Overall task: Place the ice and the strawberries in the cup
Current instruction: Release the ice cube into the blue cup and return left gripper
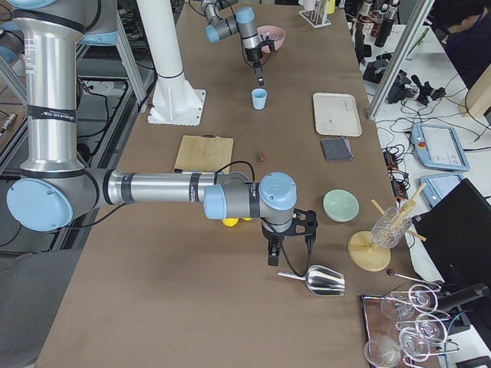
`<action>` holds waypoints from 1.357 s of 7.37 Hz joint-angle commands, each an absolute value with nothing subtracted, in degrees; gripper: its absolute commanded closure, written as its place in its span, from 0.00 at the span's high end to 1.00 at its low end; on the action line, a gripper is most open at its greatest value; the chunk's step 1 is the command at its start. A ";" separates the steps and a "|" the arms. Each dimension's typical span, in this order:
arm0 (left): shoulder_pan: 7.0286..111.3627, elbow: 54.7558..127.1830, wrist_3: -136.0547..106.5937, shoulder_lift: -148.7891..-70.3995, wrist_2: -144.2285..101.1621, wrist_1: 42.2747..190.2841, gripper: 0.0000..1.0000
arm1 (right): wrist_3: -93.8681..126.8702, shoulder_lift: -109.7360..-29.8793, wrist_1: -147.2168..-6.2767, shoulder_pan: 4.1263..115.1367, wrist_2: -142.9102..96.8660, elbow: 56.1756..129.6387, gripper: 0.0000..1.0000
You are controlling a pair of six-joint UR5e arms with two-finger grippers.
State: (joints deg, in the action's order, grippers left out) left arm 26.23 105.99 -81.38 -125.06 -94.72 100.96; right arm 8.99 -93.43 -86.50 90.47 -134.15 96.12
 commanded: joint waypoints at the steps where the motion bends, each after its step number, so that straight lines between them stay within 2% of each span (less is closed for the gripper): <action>1: 30.56 110.37 -72.55 -124.46 -95.10 91.80 0.98 | 8.79 -93.51 -86.57 90.53 -133.95 96.85 1.00; 2: 33.54 110.74 -66.94 -124.02 -97.80 88.45 0.98 | 9.22 -93.78 -86.57 90.53 -134.03 97.81 1.00; 3: 36.01 112.40 -61.66 -120.19 -99.65 88.24 0.98 | 9.32 -93.69 -86.66 90.53 -134.38 98.00 1.00; 7: 49.53 121.89 -50.72 -98.31 -111.59 90.16 0.98 | 9.32 -93.08 -86.66 90.44 -134.39 98.09 1.00; 9: 56.40 119.29 -42.41 -85.84 -118.10 104.07 0.98 | 9.32 -92.12 -86.66 89.65 -134.30 98.00 1.00; 10: 56.43 115.09 -40.80 -85.61 -119.08 111.02 0.98 | 9.40 -91.76 -86.66 89.56 -134.30 98.00 1.00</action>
State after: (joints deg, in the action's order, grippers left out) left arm 54.65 118.93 -44.12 -89.11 -116.67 101.97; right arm 9.34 -92.33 -86.66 89.86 -134.33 98.04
